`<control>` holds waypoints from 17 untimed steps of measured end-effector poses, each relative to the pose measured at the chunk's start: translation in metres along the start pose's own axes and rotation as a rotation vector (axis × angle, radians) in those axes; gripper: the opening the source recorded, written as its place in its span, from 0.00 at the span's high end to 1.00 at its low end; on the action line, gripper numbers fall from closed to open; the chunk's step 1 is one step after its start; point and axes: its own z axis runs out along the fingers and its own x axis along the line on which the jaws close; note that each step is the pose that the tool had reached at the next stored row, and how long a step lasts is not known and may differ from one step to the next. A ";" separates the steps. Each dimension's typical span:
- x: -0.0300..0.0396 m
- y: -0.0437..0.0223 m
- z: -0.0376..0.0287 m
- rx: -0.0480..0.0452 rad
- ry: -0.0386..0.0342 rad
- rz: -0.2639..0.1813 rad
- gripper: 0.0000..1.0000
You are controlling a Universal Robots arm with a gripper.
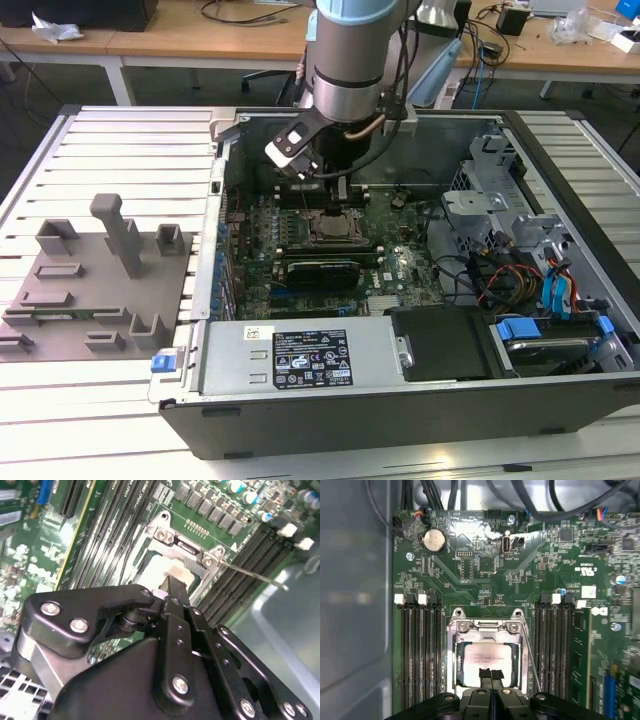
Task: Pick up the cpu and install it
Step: 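Close the cpu cover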
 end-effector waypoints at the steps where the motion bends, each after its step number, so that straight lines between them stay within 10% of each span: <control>1: 0.0001 0.0001 -0.0035 0.0000 0.0001 0.000 0.89; 7: 0.0001 0.0003 -0.0054 0.0001 0.0000 -0.014 0.89; 17: 0.0000 0.0003 -0.0044 0.0028 0.0000 -0.248 0.89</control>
